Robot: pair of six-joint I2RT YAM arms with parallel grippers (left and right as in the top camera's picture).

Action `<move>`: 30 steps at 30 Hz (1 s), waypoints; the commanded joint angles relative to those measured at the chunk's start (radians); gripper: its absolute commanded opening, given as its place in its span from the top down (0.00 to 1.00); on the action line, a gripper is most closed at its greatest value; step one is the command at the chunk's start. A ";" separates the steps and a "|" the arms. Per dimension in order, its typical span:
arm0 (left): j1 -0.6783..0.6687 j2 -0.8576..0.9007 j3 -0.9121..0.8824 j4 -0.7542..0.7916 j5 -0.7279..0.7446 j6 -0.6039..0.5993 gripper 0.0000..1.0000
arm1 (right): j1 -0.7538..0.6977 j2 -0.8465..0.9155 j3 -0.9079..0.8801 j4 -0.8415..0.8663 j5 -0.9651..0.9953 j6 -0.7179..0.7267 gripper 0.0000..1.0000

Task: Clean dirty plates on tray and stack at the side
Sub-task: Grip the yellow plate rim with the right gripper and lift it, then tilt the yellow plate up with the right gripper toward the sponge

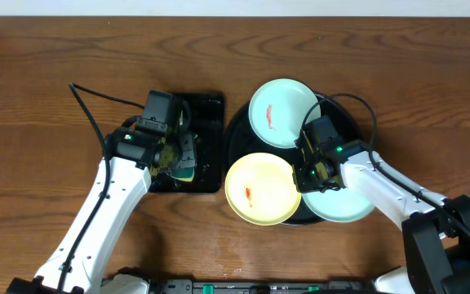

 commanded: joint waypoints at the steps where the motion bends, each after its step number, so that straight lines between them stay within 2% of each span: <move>1: -0.004 -0.008 0.020 -0.003 -0.001 0.000 0.92 | -0.013 -0.017 0.003 -0.003 0.036 0.004 0.74; 10: -0.004 -0.008 0.020 -0.003 -0.001 0.000 0.92 | -0.008 -0.187 0.003 -0.092 -0.080 -0.057 0.71; 14: -0.004 -0.008 0.020 -0.003 -0.001 0.000 0.93 | 0.016 -0.198 0.002 -0.166 -0.084 -0.003 0.77; 18: -0.004 -0.008 0.020 -0.002 -0.001 0.000 0.92 | 0.050 -0.173 -0.009 -0.211 -0.084 0.073 0.76; 21: -0.004 -0.008 0.020 -0.003 -0.001 0.000 0.92 | 0.079 -0.153 -0.026 -0.217 -0.082 0.134 0.70; 26: -0.004 -0.008 0.020 -0.003 -0.001 0.000 0.92 | 0.098 -0.133 -0.063 -0.215 0.002 0.243 0.66; 30: -0.004 -0.008 0.020 -0.002 -0.001 0.000 0.92 | 0.097 -0.127 -0.084 -0.188 0.169 0.253 0.66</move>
